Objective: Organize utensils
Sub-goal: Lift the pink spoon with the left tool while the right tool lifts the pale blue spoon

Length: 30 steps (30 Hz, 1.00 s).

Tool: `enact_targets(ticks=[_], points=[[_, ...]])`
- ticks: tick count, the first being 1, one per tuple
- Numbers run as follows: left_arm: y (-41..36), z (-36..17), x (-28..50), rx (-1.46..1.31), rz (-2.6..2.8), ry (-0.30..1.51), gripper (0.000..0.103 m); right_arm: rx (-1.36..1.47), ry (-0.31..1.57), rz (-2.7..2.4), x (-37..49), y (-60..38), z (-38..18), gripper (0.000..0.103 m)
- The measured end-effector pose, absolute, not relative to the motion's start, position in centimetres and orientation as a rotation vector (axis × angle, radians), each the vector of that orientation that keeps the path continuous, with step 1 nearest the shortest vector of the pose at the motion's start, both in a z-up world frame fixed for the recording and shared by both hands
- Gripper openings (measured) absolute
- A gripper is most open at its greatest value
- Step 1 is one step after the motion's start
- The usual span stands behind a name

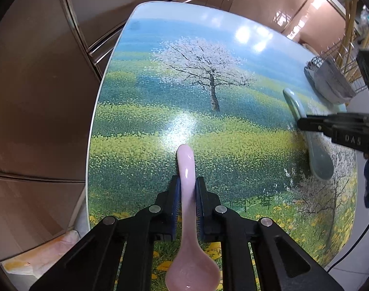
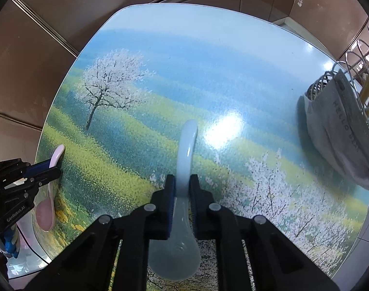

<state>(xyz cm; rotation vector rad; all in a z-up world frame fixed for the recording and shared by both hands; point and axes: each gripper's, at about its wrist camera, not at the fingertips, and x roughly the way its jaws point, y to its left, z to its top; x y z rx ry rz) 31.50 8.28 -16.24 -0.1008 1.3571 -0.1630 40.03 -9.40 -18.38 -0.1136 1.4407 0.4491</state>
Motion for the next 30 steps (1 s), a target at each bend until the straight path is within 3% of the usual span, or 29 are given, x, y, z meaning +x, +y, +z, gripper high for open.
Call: enact_targets(ticks=[30], points=[[9.0,-8.6,21.5,-0.100,-0.145,0.920,0.011,-0.045,1.043,0.510,25.0,-14.7,-11.8,0.008]])
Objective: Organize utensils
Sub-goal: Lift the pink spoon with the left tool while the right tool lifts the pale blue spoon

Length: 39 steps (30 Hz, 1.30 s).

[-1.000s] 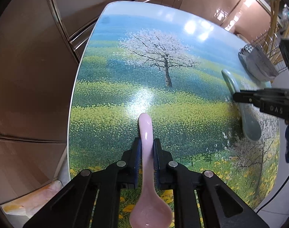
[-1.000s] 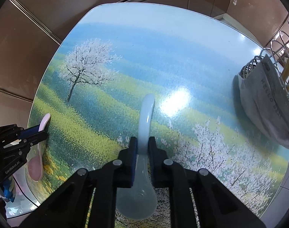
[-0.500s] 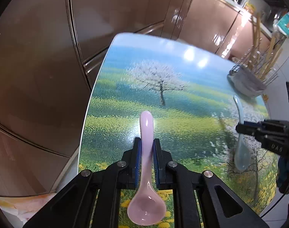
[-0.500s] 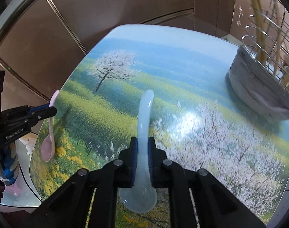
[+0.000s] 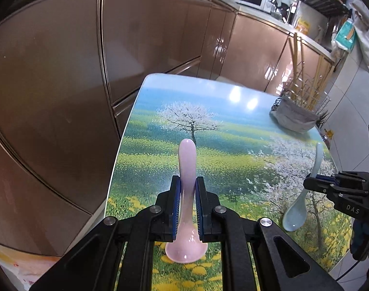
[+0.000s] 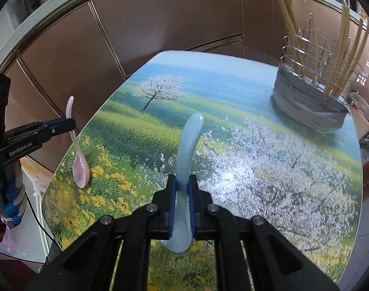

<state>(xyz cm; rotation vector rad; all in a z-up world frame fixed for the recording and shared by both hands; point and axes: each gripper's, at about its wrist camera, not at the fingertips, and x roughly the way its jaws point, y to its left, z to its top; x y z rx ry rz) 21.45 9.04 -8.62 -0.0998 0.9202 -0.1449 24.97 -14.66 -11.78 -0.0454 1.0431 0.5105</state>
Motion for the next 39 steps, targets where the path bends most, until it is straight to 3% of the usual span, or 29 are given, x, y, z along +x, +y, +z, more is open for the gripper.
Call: enact_targets(ticks=[23,39], points=[[5.9,-3.2,15.0,-0.073,-0.197,0.761,0.011,-0.022,0.904,0.406,17.6,-18.2,-6.7,0.008],[1.7,0.3,14.9,-0.036,-0.267,0.679,0.011,0.002,0.841,0.307,17.1,-23.2,-3.4,0.008]])
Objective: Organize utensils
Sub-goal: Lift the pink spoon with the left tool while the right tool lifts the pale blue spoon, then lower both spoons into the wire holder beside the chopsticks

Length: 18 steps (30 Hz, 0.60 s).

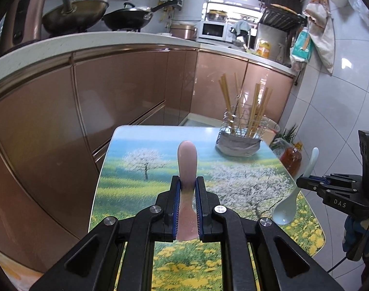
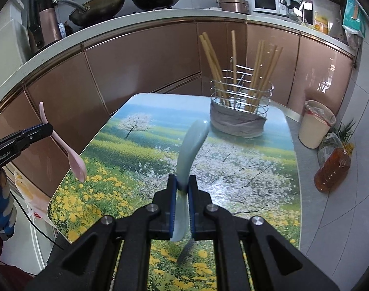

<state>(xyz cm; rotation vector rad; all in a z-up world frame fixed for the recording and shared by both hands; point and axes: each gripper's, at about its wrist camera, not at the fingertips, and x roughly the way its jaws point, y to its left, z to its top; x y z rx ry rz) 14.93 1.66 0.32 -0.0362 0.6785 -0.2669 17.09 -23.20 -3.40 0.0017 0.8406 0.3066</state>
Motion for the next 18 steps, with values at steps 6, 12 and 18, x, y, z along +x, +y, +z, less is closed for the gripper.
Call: enact_targets(ticks=[6,12,18], points=[[-0.1,1.6,16.5,-0.021,-0.303,0.660,0.011,0.014,0.804,0.265,18.1,-25.5,-1.6,0.008],[-2.3,3.7,19.4,-0.021,-0.345,0.636,0.011,0.012,0.753,0.229,20.7,-27.7,1.1,0.008],[-5.8,7.1,23.9,-0.036,-0.419,0.584,0.011,-0.006,0.687,0.194,24.5,-29.2,4.2,0.008]])
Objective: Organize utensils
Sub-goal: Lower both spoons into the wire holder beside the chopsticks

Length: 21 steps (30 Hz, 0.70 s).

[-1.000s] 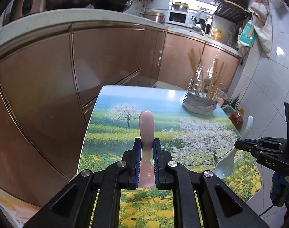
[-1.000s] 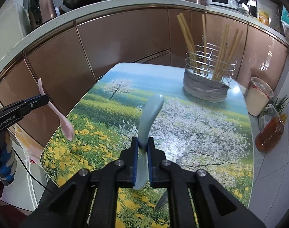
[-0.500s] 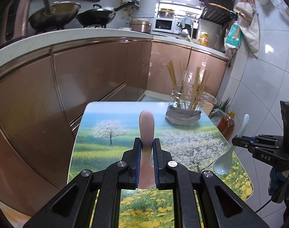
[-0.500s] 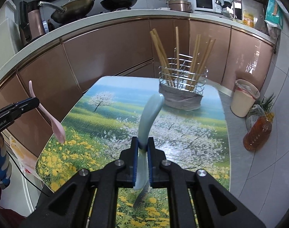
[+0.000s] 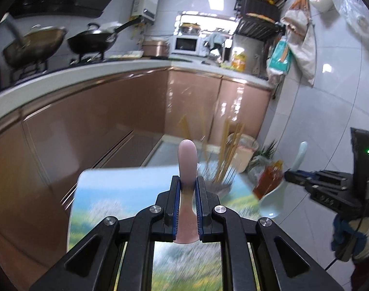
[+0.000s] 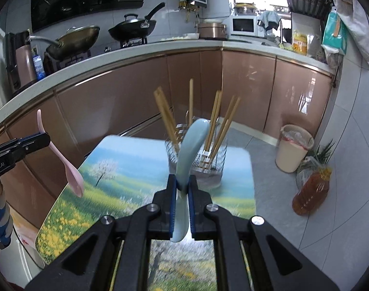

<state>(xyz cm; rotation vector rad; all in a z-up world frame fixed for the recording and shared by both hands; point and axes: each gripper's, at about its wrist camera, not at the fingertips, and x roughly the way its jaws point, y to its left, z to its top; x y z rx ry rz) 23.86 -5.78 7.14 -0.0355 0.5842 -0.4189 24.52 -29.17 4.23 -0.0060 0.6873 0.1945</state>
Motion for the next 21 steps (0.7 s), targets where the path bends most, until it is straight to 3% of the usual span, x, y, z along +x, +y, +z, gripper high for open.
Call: enact_targets(ticks=[10,21], points=[[-13.1,9.6,32.7,-0.043,-0.490,0.504,0.011,-0.038,0.593,0.131,33.9,-30.5,6.2,0.008],[-17.4,3.4,40.0,-0.023,-0.435,0.561,0.011,-0.051,0.612,0.107,40.0,-30.5,0.6,0.008]])
